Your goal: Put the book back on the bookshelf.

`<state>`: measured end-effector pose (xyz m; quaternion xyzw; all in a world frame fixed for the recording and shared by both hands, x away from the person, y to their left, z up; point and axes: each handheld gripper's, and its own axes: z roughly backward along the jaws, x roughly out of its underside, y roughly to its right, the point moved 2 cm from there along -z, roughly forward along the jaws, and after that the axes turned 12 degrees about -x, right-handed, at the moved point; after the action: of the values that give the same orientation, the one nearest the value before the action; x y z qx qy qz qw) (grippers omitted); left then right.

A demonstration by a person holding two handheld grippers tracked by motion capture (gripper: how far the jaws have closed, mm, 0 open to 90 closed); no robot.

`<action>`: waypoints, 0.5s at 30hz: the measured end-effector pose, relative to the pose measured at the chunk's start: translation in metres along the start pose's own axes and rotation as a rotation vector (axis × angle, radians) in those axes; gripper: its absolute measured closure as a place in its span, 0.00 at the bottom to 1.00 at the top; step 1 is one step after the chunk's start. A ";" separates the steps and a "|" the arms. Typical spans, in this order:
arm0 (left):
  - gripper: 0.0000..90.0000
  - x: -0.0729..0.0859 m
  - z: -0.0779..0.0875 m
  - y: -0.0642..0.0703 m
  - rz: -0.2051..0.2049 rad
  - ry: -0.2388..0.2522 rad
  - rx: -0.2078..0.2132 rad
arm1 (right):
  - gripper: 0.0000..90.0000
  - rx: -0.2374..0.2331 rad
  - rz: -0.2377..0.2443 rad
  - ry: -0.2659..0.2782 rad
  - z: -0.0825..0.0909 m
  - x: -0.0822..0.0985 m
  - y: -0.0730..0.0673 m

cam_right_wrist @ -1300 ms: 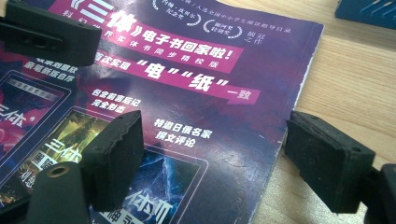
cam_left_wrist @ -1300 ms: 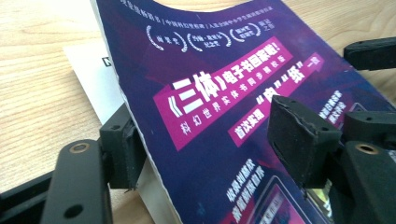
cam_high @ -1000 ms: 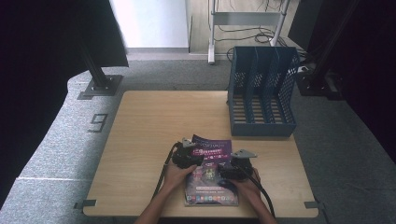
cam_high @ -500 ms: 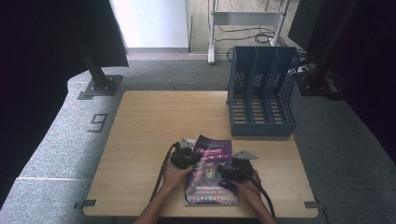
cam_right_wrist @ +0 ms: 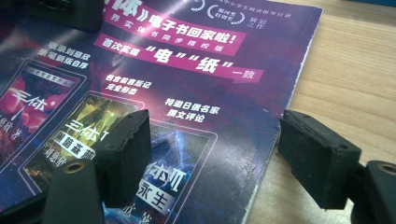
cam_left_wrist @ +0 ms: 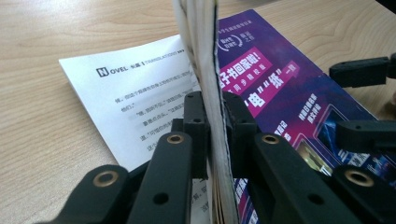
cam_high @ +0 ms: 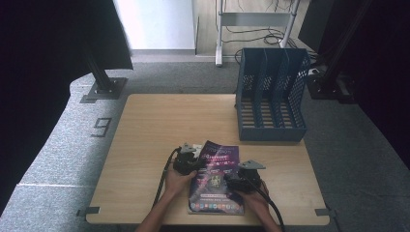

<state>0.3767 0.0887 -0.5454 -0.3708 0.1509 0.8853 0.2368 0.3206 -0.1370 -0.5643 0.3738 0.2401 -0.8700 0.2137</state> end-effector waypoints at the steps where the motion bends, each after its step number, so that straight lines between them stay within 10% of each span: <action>1: 0.90 0.000 0.000 0.000 0.000 0.000 0.000 | 0.28 0.001 0.001 -0.001 0.000 0.000 -0.001; 15: 0.88 0.000 0.000 -0.001 0.011 0.011 -0.004 | 0.28 -0.019 0.011 -0.012 0.003 0.003 -0.004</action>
<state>0.3772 0.0896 -0.5458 -0.3753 0.1525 0.8848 0.2304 0.3152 -0.1362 -0.5637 0.3677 0.2450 -0.8688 0.2234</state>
